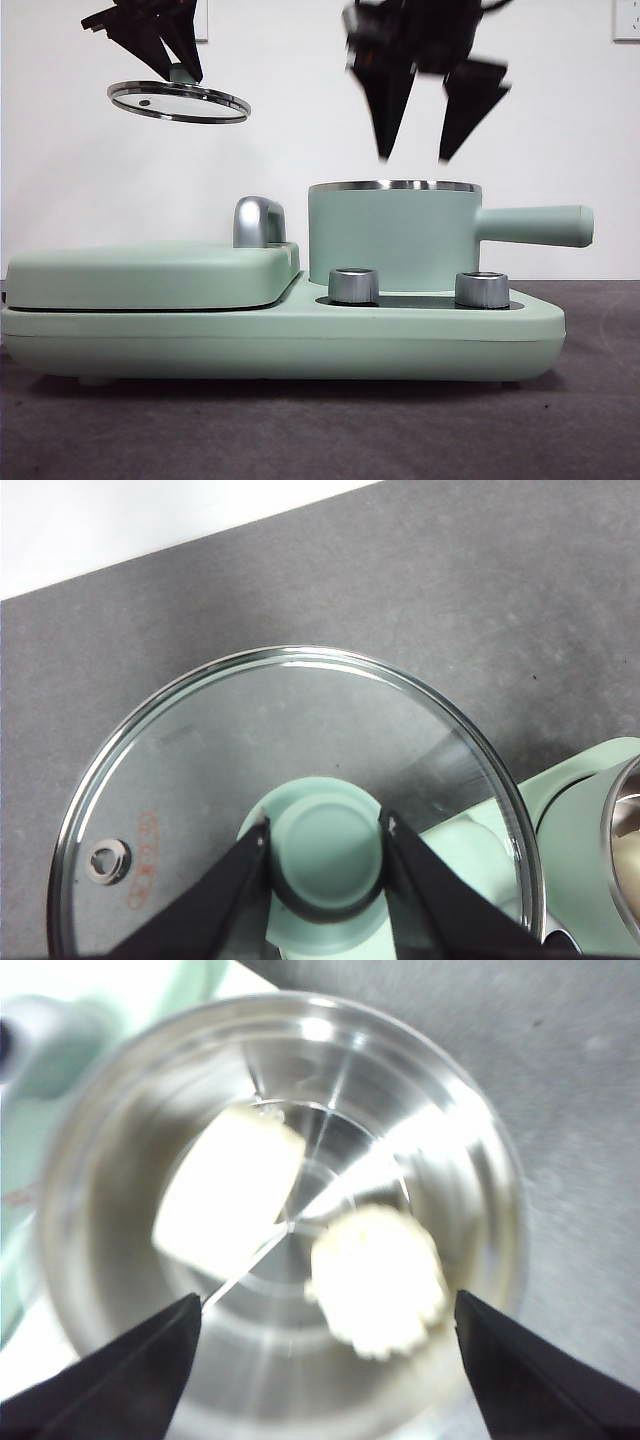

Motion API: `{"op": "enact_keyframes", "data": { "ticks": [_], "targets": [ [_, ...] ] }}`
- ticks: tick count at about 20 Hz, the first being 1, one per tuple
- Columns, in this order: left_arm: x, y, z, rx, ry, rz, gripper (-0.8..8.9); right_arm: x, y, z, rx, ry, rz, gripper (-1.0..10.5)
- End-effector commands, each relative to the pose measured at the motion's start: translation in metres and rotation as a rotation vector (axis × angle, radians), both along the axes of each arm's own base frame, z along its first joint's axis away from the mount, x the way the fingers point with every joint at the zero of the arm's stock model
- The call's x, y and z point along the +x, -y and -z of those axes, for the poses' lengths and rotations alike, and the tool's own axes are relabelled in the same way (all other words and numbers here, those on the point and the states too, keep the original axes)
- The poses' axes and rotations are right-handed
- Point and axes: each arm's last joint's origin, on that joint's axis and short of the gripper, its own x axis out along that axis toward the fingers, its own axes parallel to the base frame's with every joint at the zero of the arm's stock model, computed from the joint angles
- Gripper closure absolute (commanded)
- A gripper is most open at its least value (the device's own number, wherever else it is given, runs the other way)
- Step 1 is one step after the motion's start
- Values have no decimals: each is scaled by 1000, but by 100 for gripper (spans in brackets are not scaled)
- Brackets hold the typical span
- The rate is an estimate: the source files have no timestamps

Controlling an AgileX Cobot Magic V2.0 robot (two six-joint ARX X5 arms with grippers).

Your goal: Put the buns in a small steamer

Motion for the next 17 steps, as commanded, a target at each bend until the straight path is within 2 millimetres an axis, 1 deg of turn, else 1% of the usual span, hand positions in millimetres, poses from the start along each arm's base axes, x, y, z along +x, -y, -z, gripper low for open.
{"op": "enact_keyframes", "data": {
  "ticks": [1, 4, 6, 8, 10, 13, 15, 17],
  "targets": [
    [3, 3, -5, -16, 32, 6, 795, -20, 10, -32, 27, 48, -2, 545],
    [0, 9, -4, -21, 14, 15, 795, -53, 28, -55, 10, 30, -2, 546],
    [-2, 17, -4, -21, 12, 36, 795, -77, 40, -64, 15, 36, -12, 546],
    [-5, 27, -4, -21, 11, 62, 795, -103, 54, -69, 36, 66, -11, 546],
    [-9, 39, -4, -20, 10, 94, 795, -133, 72, -67, 76, 93, 27, 545],
    [-17, 61, -4, -21, 8, 150, 795, -183, 102, -57, 158, 171, 76, 545],
    [-23, 75, -4, -20, 5, 186, 795, -213, 120, -49, 236, 263, 90, 546],
    [-30, 89, -3, -18, -1, 224, 795, -240, 136, -38, 305, 361, 68, 547]
  ]
}}
